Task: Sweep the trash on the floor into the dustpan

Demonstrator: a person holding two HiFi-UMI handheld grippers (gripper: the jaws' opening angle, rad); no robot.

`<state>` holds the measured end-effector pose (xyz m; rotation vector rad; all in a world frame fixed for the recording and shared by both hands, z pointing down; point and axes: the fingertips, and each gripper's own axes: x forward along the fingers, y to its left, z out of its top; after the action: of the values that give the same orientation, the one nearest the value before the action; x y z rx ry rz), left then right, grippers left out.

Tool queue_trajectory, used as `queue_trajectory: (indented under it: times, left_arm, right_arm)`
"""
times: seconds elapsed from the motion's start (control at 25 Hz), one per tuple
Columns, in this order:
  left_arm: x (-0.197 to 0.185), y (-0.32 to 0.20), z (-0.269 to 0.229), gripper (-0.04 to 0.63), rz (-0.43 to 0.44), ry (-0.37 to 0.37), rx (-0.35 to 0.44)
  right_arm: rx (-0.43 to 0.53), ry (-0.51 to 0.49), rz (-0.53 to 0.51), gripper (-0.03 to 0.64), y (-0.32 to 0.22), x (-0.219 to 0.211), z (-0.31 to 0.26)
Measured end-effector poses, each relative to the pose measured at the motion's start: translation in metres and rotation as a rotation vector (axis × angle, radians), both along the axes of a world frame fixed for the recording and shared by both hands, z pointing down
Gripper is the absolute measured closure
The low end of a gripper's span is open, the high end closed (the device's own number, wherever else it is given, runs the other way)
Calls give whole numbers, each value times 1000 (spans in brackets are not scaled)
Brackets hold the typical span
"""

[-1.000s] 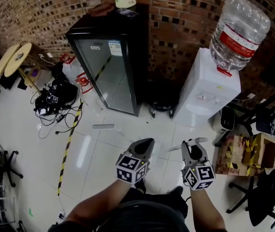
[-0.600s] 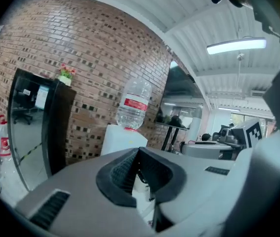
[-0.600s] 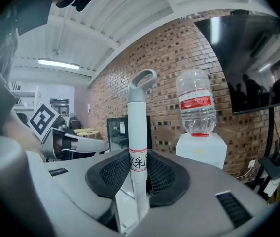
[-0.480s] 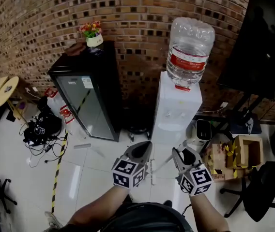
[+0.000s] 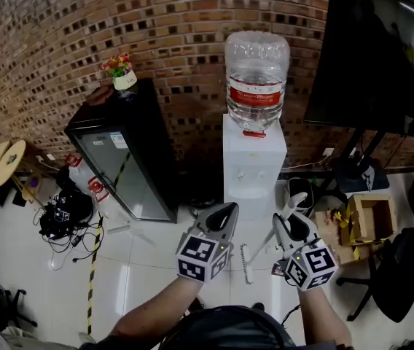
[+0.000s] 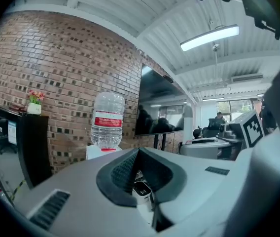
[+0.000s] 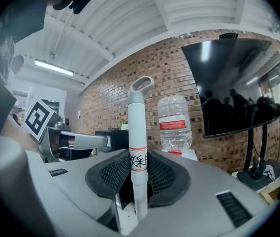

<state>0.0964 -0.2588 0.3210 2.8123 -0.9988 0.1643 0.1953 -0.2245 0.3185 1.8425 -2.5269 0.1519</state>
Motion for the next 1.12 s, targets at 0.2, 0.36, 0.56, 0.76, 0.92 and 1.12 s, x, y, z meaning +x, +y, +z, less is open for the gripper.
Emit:
queue_trajectory:
  times: [0.2,0.36,0.56,0.76,0.92,1.12]
  left_arm:
    - [13,5,2,589,5,0,-23]
    - [12,4,2,589,4,0,-30]
    - [12,2,1,589,13,7,-36]
    - [12,-2,-1,589,21,11,-32]
    - [15,-5,-2,589,19,6,-26]
    - [20,-1,4,589,25,3,-26]
  right_arm:
    - [11,-8,23,488,6,18,-7]
    - [17,-6,39,489,10,24,-10]
    - [15,-9,62,489,10,29,-13]
    - [29,3,72,489,8,31,-18]
    - [33,10,69,489,7,33,-20]
    - [39,5,93,489,9,46,-19]
